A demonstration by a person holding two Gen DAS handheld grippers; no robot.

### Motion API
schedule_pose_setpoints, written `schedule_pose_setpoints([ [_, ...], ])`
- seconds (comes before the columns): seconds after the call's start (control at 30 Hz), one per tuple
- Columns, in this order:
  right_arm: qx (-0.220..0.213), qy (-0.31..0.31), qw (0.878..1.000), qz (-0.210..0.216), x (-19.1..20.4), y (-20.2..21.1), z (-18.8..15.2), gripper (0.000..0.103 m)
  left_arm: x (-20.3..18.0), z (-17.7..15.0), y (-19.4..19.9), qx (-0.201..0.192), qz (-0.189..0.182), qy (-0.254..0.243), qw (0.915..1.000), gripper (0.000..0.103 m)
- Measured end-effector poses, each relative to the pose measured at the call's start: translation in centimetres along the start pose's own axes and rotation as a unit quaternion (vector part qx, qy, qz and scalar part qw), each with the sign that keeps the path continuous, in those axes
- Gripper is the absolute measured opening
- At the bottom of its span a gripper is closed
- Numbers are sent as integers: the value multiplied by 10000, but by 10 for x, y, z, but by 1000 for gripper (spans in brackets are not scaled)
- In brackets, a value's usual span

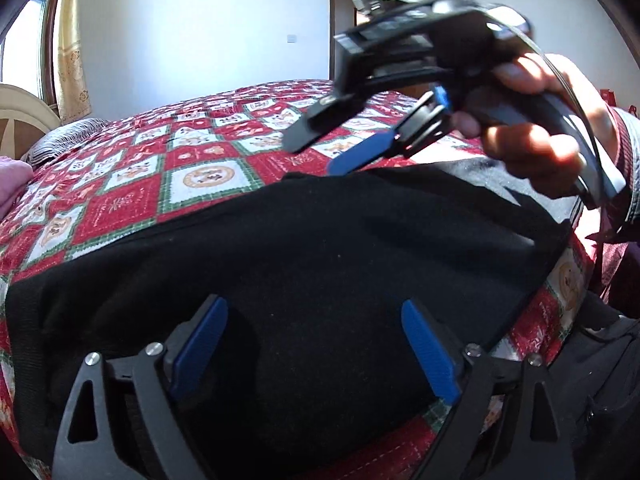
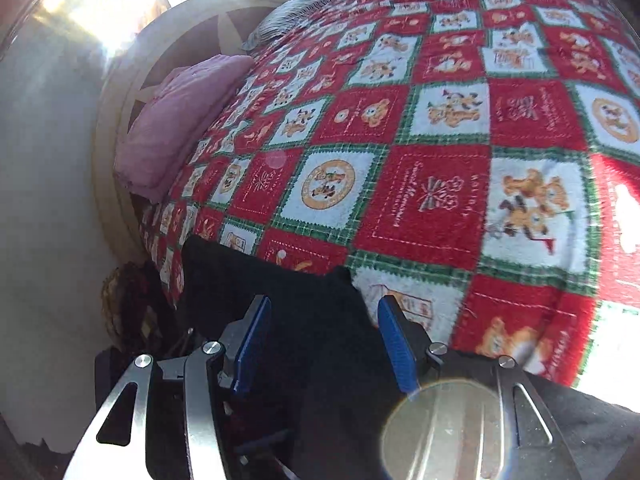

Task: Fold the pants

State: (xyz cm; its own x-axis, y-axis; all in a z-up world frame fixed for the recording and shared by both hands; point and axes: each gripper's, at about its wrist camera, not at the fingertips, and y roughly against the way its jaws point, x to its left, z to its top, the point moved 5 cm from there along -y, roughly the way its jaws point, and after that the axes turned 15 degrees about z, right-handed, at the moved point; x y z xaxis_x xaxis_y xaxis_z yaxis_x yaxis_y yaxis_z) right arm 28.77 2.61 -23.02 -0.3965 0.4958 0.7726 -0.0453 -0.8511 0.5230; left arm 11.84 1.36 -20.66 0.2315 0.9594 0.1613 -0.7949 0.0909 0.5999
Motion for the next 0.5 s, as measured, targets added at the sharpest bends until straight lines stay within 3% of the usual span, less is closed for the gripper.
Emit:
schedule_pose_setpoints([
  [0.13, -42, -490, 9987, 135, -18, -15, 4, 37, -2, -1, 0, 2, 30, -44, 10000, 96],
  [0.27, -111, -612, 9976, 289, -20, -11, 5, 8, -4, -2, 0, 11, 35, -63, 10000, 98],
  [0.5, -428, -176, 9988, 166, 7, 5, 9, 4, -4, -1, -1, 45, 41, -74, 10000, 100],
])
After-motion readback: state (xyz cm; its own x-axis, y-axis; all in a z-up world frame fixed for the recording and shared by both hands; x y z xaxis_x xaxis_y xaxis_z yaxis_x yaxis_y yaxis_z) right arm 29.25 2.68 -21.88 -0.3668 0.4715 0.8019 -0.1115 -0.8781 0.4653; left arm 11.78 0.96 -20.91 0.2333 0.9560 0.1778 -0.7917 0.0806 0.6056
